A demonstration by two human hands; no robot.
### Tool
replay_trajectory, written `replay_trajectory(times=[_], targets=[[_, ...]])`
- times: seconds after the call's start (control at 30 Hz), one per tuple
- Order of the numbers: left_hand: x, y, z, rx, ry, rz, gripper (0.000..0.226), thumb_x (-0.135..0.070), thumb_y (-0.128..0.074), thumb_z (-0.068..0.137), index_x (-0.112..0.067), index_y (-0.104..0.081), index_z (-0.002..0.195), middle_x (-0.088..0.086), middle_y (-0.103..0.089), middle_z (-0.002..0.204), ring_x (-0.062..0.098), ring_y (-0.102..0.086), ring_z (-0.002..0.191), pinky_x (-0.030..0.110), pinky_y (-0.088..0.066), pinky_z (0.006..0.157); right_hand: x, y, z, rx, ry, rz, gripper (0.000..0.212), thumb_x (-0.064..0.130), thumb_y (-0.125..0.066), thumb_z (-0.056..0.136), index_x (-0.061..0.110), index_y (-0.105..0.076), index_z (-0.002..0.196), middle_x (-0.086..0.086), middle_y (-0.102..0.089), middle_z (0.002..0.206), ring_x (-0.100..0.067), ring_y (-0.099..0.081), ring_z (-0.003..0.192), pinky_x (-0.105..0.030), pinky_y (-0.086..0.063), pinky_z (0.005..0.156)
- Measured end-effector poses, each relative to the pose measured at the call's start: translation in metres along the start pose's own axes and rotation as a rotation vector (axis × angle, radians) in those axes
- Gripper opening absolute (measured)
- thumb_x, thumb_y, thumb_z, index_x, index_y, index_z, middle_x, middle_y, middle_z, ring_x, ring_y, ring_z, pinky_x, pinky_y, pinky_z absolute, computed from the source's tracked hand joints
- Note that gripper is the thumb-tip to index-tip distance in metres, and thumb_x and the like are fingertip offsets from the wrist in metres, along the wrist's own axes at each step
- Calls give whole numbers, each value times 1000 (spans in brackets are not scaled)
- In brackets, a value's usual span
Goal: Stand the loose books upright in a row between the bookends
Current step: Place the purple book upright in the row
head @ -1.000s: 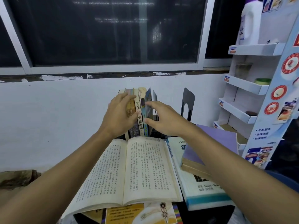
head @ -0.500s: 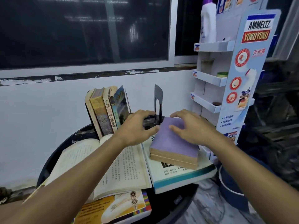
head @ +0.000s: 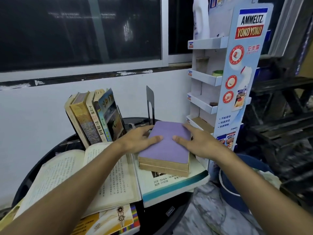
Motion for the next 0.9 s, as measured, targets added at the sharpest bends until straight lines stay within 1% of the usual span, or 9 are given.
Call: replay_trajectory(times=[0.1, 0.2, 0.33, 0.43, 0.5, 0.6, 0.7, 0.77, 0.9], targets=[[-1, -1, 1, 1, -17, -169, 57, -51, -66, 93, -37, -51, 145, -20, -63, 132, -11, -58, 114, 14, -50, 94, 1, -1, 0, -41, 23, 100, 77, 60, -59, 93, 29, -30, 157, 7, -49, 151, -16, -50, 132, -23, -37, 94], [-2, -2, -4, -6, -31, -322, 54, -41, -70, 93, -33, -54, 143, -18, -66, 129, -6, -66, 108, 13, -54, 84, 2, -1, 0, -96, 38, 174, 84, 59, -65, 89, 28, -30, 158, 8, -52, 148, -14, -54, 127, -26, -44, 99], [-4, 4, -14, -96, -111, -444, 48, -28, -71, 94, -29, -57, 141, -16, -68, 128, -7, -65, 108, 14, -54, 83, 12, 5, -2, -162, 87, 218, 85, 53, -72, 87, 29, -31, 158, 11, -54, 137, -8, -52, 116, -23, -41, 90], [-2, 12, -20, -177, -150, -544, 53, -24, -72, 93, -29, -55, 143, -11, -70, 126, 7, -69, 112, 32, -59, 92, 27, 15, -4, -229, 149, 156, 88, 52, -74, 85, 32, -30, 158, 7, -51, 144, -12, -49, 128, -23, -38, 94], [-3, 21, -24, -248, -179, -604, 58, -21, -73, 92, -30, -52, 145, -8, -70, 126, 14, -70, 111, 39, -60, 91, 40, 21, -5, -235, 197, 134, 90, 49, -75, 86, 35, -24, 159, 8, -48, 146, -5, -45, 119, -20, -35, 89], [-3, 36, -32, -338, -223, -640, 69, -16, -73, 91, -27, -44, 152, 0, -70, 128, 17, -71, 111, 41, -62, 87, 58, 28, -2, -235, 286, 146, 95, 44, -78, 85, 43, -18, 159, 16, -47, 137, -2, -46, 111, -19, -38, 84], [1, 49, -41, -443, -257, -632, 76, -18, -77, 88, -27, -41, 154, 2, -58, 143, 18, -67, 118, 45, -61, 88, 71, 29, 6, -231, 376, 209, 98, 34, -81, 85, 50, -17, 157, 27, -38, 135, 6, -42, 115, -9, -41, 80], [3, 55, -50, -537, -284, -603, 77, -16, -79, 85, -28, -44, 153, -6, -46, 151, 16, -62, 124, 44, -60, 92, 80, 28, 11, -222, 433, 223, 99, 31, -81, 86, 56, -14, 155, 31, -32, 137, 10, -37, 118, -10, -40, 89], [1, 59, -68, -661, -345, -543, 75, -10, -77, 86, -26, -44, 152, -12, -40, 150, 16, -53, 134, 33, -57, 97, 87, 20, 16, -174, 528, 261, 101, 26, -80, 87, 57, -12, 154, 52, -23, 136, 36, -31, 116, 5, -31, 88]])
Point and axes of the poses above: each hand's wrist, its own z-axis towards the middle knuckle, its own y-axis out of the back of the hand, x = y × z, the point moved 7 cm from there along z, towards the middle knuckle
